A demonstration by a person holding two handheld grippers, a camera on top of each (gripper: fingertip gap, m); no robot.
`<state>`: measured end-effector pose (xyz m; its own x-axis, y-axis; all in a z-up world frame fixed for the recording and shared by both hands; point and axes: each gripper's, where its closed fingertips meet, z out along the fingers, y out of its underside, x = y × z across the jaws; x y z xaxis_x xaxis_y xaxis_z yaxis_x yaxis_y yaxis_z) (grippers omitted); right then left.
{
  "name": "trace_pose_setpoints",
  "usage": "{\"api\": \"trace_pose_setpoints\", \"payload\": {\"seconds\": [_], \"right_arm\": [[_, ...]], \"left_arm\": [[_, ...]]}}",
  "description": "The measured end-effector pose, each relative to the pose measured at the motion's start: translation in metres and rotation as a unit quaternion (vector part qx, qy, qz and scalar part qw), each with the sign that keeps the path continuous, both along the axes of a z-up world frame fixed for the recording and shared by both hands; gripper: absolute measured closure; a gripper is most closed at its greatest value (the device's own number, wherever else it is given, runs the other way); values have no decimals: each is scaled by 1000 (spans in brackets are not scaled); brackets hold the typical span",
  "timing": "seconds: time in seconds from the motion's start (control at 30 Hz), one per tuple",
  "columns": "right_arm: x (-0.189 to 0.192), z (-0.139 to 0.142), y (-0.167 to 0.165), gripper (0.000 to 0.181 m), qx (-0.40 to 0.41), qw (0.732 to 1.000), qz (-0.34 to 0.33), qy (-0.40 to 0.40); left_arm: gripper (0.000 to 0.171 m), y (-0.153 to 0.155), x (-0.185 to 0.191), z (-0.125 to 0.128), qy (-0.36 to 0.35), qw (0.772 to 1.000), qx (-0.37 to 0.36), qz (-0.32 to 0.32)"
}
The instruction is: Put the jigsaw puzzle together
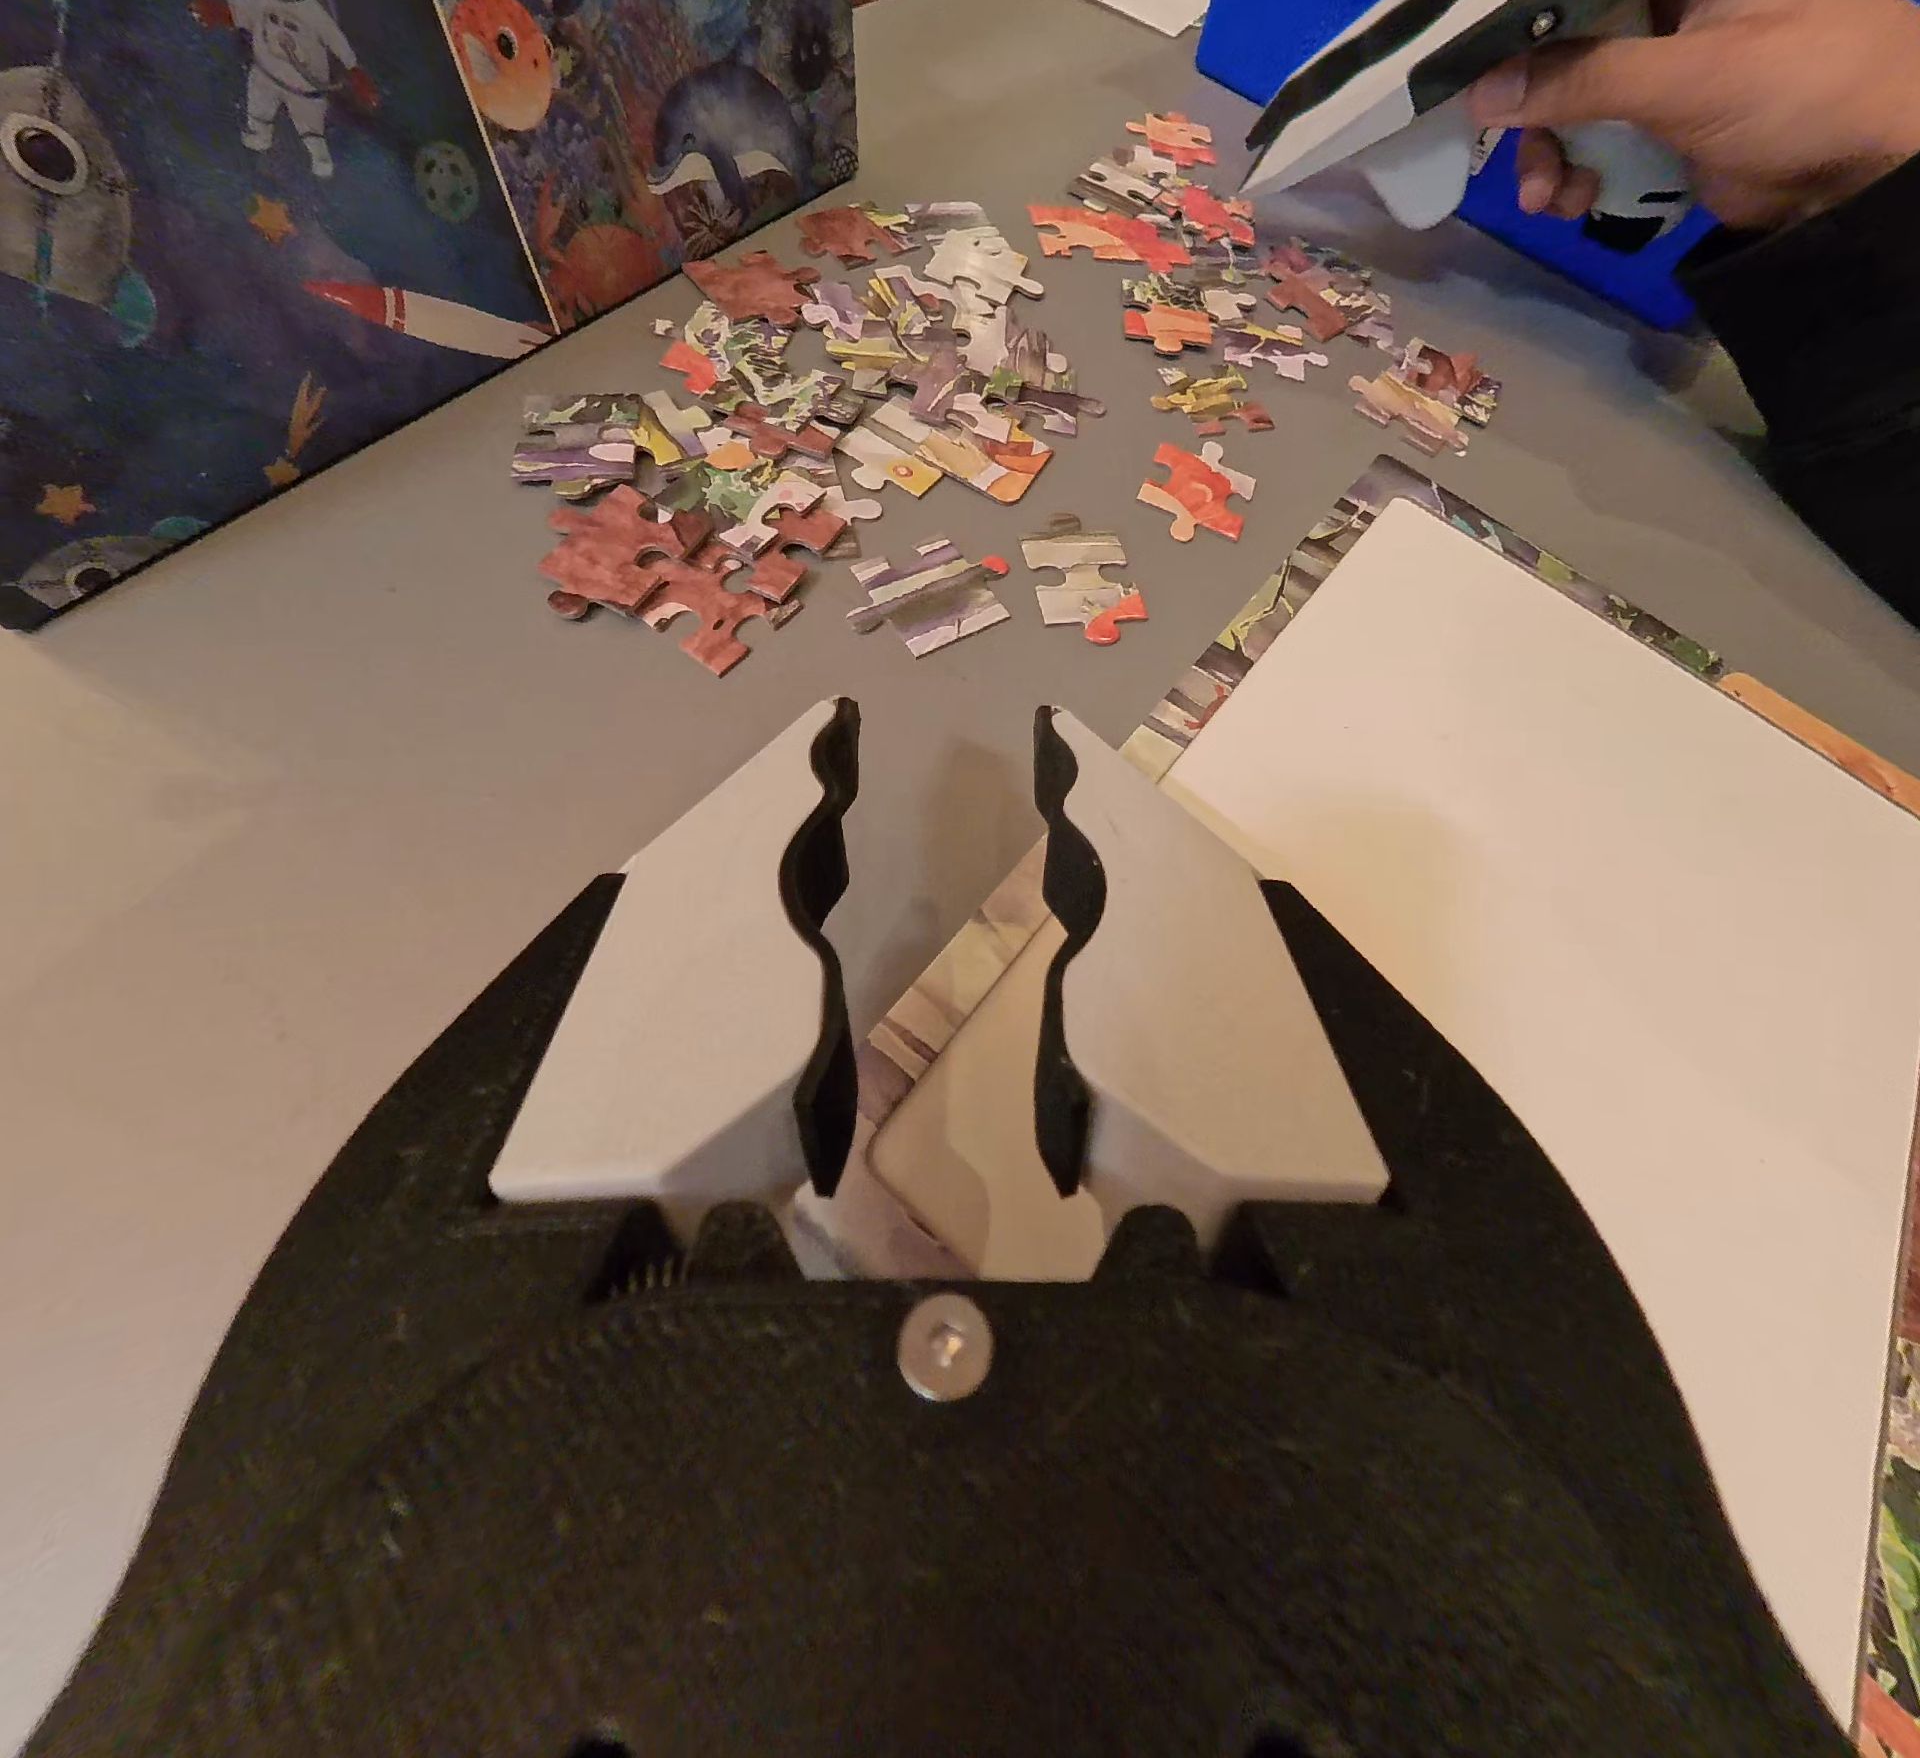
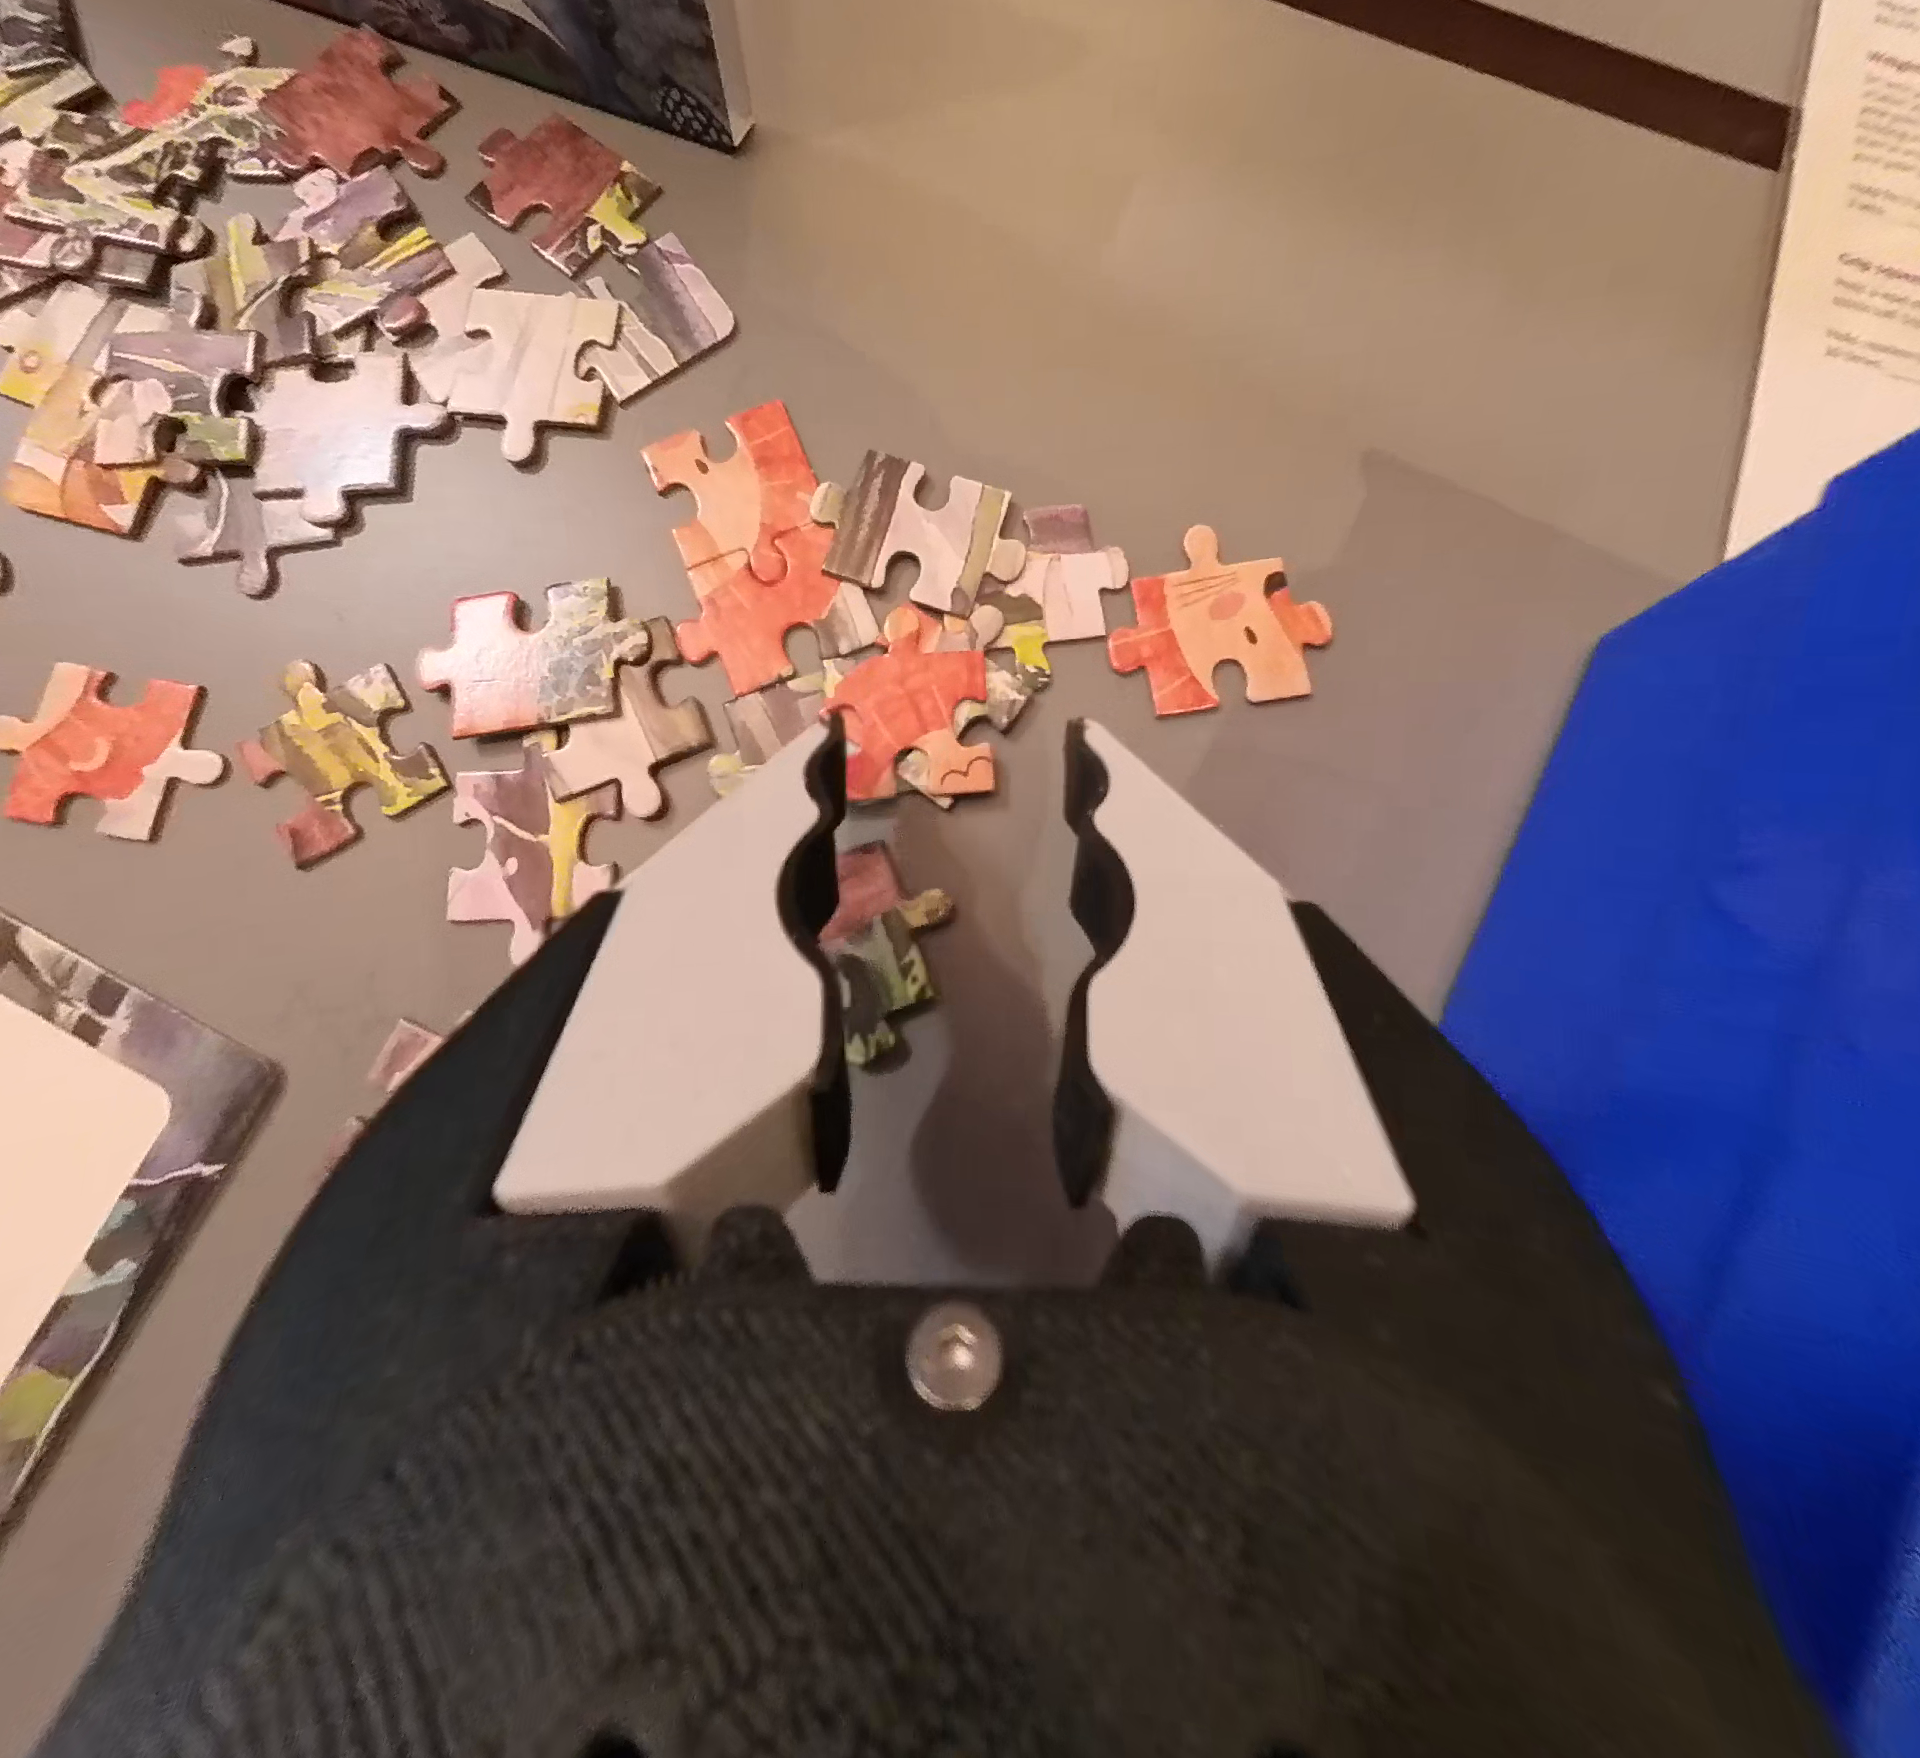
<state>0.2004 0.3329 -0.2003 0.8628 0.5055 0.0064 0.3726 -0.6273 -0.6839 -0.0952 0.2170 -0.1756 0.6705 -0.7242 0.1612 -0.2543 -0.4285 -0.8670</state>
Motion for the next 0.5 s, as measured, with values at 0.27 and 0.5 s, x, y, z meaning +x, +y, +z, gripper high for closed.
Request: {"api": "trace_pose_setpoints", "payload": {"seconds": [0.27,0.5], "right_arm": [[-9,-11,-3,141,-16,1000,18,-7],[-11,-13,-4,149,-17,999,28,-11]], "left_arm": [[139,-1,1,0,5,1000,2,-2],[139,-1,1,-1,7,1000,3,-2]]}}
